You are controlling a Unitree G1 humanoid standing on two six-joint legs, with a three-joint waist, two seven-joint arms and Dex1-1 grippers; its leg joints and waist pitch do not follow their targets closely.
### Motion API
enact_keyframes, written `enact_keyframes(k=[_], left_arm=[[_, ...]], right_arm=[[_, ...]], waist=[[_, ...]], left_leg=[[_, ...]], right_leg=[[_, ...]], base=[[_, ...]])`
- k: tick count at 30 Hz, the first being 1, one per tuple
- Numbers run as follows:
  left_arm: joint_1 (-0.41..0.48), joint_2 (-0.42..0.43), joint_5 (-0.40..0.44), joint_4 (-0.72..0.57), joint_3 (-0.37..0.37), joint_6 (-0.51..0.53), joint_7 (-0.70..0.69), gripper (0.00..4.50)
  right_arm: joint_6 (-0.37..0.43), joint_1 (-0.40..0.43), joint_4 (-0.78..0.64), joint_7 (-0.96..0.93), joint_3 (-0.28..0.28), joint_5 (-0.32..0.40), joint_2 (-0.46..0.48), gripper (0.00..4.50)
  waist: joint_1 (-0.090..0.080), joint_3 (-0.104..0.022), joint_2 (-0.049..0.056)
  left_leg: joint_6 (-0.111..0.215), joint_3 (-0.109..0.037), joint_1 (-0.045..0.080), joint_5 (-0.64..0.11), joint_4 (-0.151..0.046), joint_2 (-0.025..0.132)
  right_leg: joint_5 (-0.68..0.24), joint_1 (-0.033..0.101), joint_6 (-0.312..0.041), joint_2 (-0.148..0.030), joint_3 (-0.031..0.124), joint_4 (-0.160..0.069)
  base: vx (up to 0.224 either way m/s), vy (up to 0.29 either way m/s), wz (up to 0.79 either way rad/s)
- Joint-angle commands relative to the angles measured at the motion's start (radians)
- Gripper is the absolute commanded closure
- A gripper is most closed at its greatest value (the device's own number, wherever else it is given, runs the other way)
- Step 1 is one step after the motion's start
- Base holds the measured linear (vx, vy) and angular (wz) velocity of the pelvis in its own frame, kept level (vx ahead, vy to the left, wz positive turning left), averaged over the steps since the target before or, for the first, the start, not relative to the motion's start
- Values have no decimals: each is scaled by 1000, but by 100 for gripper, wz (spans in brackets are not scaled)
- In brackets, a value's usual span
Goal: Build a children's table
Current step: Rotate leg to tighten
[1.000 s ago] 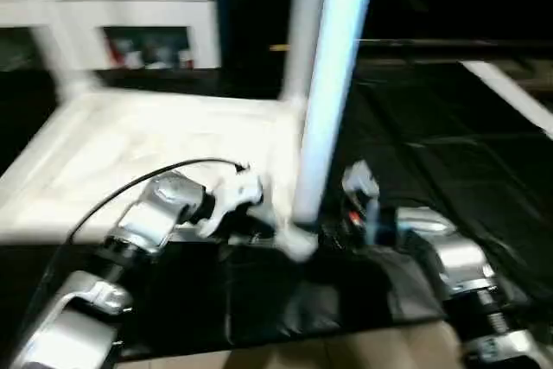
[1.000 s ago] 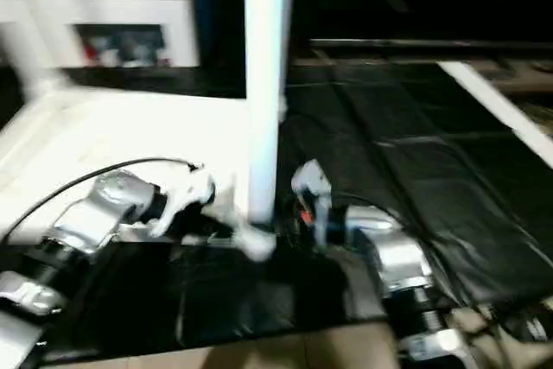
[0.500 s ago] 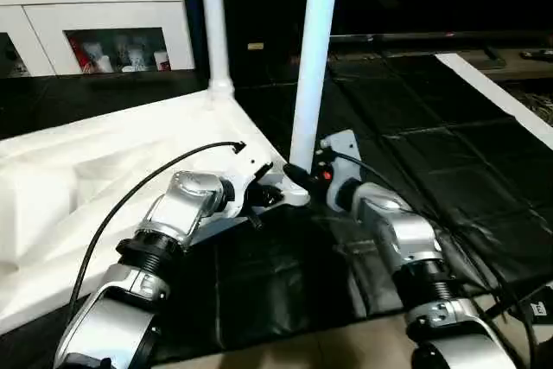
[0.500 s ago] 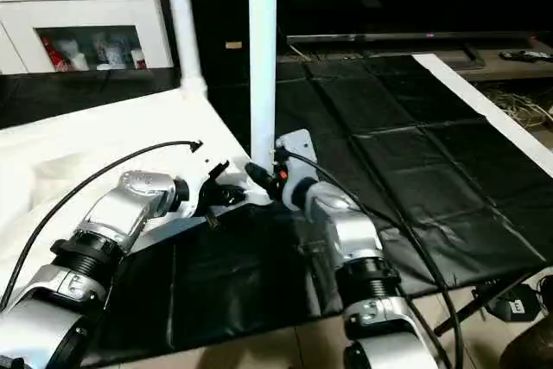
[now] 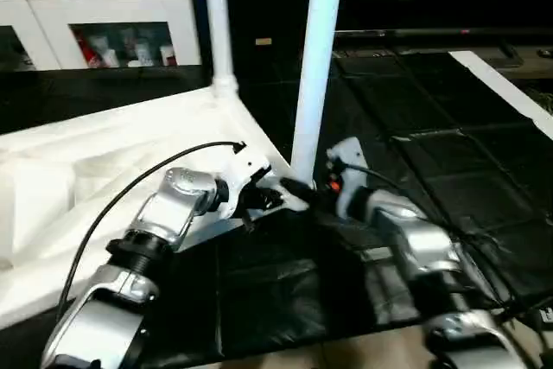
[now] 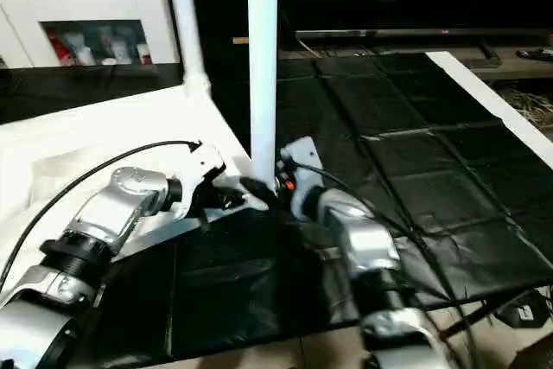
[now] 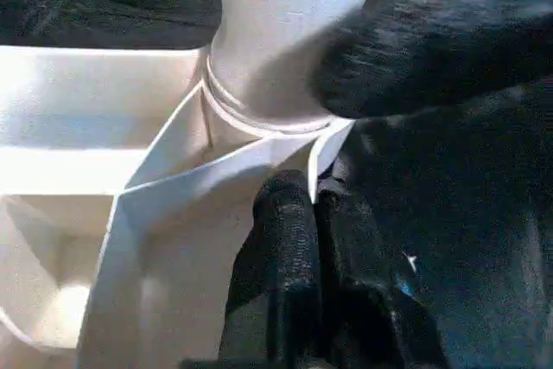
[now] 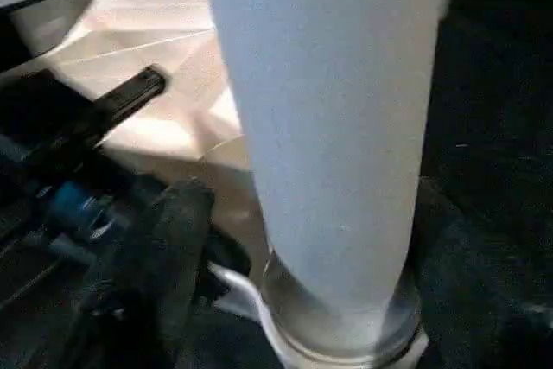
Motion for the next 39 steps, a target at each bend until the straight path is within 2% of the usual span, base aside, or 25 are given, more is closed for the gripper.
enact_keyframes(k=[1, 2, 3, 4, 5, 6, 7, 11, 12, 13, 17, 22, 23, 25, 26, 28, 30, 32, 35, 39], left_arm=[[6, 8, -16, -35, -37, -33, -70, 450], [9, 19, -18, -37, -42, -45, -96, 450], [10, 25, -19, -38, -45, -47, -111, 450], [11, 34, -19, -38, -50, -55, -129, 450], [12, 47, -21, -38, -57, -70, -157, 450], [14, 57, -22, -40, -63, -78, -179, 450], [15, 65, -23, -41, -67, -85, -194, 450], [29, 111, -31, -68, -105, -142, -315, 450], [30, 115, -32, -72, -109, -147, -328, 450], [32, 122, -34, -79, -118, -151, -349, 450], [37, 154, -21, -93, -157, -190, -414, 450], [42, 169, -11, -99, -179, -219, -447, 450], [45, 172, -8, -104, -185, -225, -454, 450], [54, 177, -6, -122, -201, -234, -470, 450], [56, 178, -7, -126, -204, -235, -472, 450], [60, 179, -7, -137, -213, -238, -476, 450], [65, 179, -6, -144, -222, -245, -480, 450], [68, 178, -4, -147, -225, -249, -482, 450], [71, 178, -4, -151, -229, -250, -483, 450], [74, 179, -2, -156, -232, -251, -480, 450]], right_arm=[[17, 30, -43, 143, 64, 29, -37, 59], [10, 38, -59, 186, 69, 32, -66, 49], [5, 43, -67, 212, 73, 34, -86, 41], [2, 47, -73, 240, 77, 34, -107, 35], [-4, 51, -81, 277, 80, 36, -135, 31], [-9, 53, -85, 305, 83, 39, -156, 26], [-12, 54, -88, 323, 85, 41, -169, 6], [-15, 37, -76, 420, 89, 52, -248, 6], [-10, 35, -77, 430, 89, 56, -254, 6], [-1, 32, -81, 460, 94, 67, -267, 6], [-9, 28, -107, 576, 135, 83, -307, 6], [-39, 22, -107, 626, 152, 94, -307, 6], [-45, 20, -104, 631, 156, 94, -300, 31], [-58, 12, -88, 642, 169, 95, -285, 31], [-61, 10, -82, 643, 173, 94, -283, 57], [-71, 0, -62, 639, 181, 87, -271, 68], [-76, -13, -36, 641, 187, 81, -257, 80], [-76, -22, -26, 645, 192, 81, -252, 105], [-71, -31, -17, 654, 197, 85, -247, 125], [-74, -41, 1, 665, 200, 85, -241, 157]], waist=[[8, -59, 8], [11, -58, 11], [15, -59, 9], [17, -59, 13], [19, -58, 13], [20, -58, 9], [22, -58, 13], [30, -59, 12], [31, -60, 1], [36, -59, 8], [49, -59, 9], [56, -59, 7], [58, -59, 8], [59, -59, 8], [60, -59, 6], [62, -61, 9], [60, -61, 7], [62, -62, 9], [63, -64, 9], [62, -63, 9]], left_leg=[[75, 8, -20, -100, -65, 17], [84, 9, -21, -103, -64, 19], [85, 11, -19, -106, -63, 19], [83, 11, -18, -109, -64, 20], [81, 10, -19, -113, -64, 19], [80, 10, -20, -120, -65, 18], [79, 10, -18, -123, -65, 19], [76, 9, -20, -112, -64, 22], [80, 11, -20, -106, -63, 22], [80, 10, -20, -94, -63, 24], [88, 14, -17, -97, -62, 27], [73, 14, -16, -109, -63, 27], [68, 14, -16, -110, -63, 28], [61, 12, -19, -111, -64, 28], [61, 13, -19, -110, -64, 28], [57, 13, -14, -101, -63, 29], [57, 13, -19, -92, -63, 28], [57, 14, -16, -85, -62, 29], [60, 14, -18, -71, -60, 29], [60, 14, -20, -75, -60, 28]], right_leg=[[-245, 73, -189, -58, 58, -59], [-241, 70, -191, -58, 59, -59], [-240, 69, -196, -59, 60, -58], [-244, 68, -200, -59, 60, -58], [-254, 71, -196, -58, 58, -61], [-266, 71, -191, -58, 58, -61], [-274, 69, -189, -58, 58, -63], [-264, 71, -194, -58, 58, -58], [-259, 71, -195, -57, 58, -58], [-247, 69, -201, -58, 59, -53], [-233, 66, -210, -57, 59, -51], [-266, 65, -201, -59, 58, -54], [-273, 64, -198, -60, 59, -54], [-275, 66, -192, -61, 58, -51], [-276, 65, -189, -60, 59, -54], [-263, 61, -196, -60, 60, -51], [-245, 65, -203, -60, 59, -47], [-229, 63, -208, -59, 60, -45], [-192, 65, -219, -58, 61, -40], [-202, 66, -218, -60, 60, -40]], base=[[0, 0, 0], [0, 0, 0], [0, 0, 0], [0, 0, 0], [0, 0, 0], [0, 0, 0], [0, 0, 0], [0, 0, 0], [0, 0, 0], [0, 0, 0], [0, 0, 0], [0, 0, 0], [0, 0, 0], [0, 0, 0], [0, 0, 0], [0, 0, 0], [0, 0, 0], [0, 0, 0], [0, 0, 0], [0, 0, 0]])
